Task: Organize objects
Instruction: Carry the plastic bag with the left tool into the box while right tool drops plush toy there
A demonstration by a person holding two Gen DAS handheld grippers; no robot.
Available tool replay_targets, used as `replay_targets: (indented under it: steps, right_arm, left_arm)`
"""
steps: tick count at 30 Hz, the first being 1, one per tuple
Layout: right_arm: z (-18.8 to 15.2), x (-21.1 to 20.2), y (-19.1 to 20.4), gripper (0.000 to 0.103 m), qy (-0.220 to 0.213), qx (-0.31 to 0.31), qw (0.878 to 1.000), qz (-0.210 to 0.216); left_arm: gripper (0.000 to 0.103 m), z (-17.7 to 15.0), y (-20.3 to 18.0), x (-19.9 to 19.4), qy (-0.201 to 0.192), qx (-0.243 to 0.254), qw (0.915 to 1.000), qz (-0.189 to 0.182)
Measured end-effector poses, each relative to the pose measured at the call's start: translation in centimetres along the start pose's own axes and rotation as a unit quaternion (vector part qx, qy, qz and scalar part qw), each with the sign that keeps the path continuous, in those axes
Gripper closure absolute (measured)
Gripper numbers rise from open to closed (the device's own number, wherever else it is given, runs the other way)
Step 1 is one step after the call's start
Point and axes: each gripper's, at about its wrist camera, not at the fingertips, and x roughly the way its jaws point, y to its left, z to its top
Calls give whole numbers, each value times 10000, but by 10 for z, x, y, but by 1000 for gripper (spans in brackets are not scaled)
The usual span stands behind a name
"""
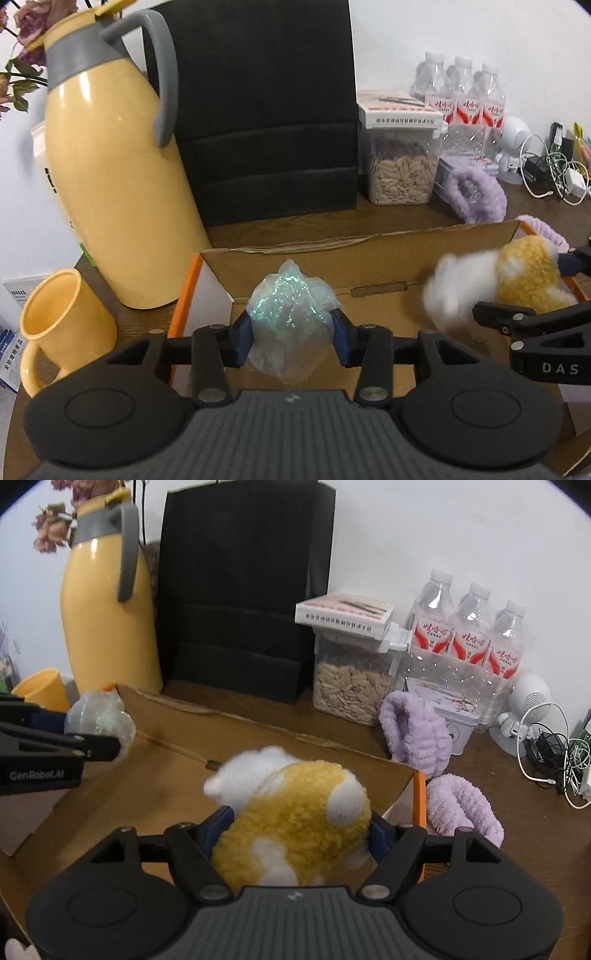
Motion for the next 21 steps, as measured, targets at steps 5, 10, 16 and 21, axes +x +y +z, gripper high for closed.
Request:
replay_targets:
  steps: [5,10,16,21]
  right_arm:
    - [1,0,1,11,-51,-71,9999,-84]
    - [1,-6,4,0,-96,-71,9998,-138]
    - [-1,-32,9,0,-324,-9,9993,-179]
    - [-5,-59,18,0,-485,-48,9986,-205]
  left_arm:
    - [21,-1,-1,3,-18,40,10000,20]
    - [0,0,-3,-9,-287,77,9995,58]
    - [0,-2,-4,-29,-373,16,9992,151]
    - [0,-6,-2,-54,-498,-30,9985,205]
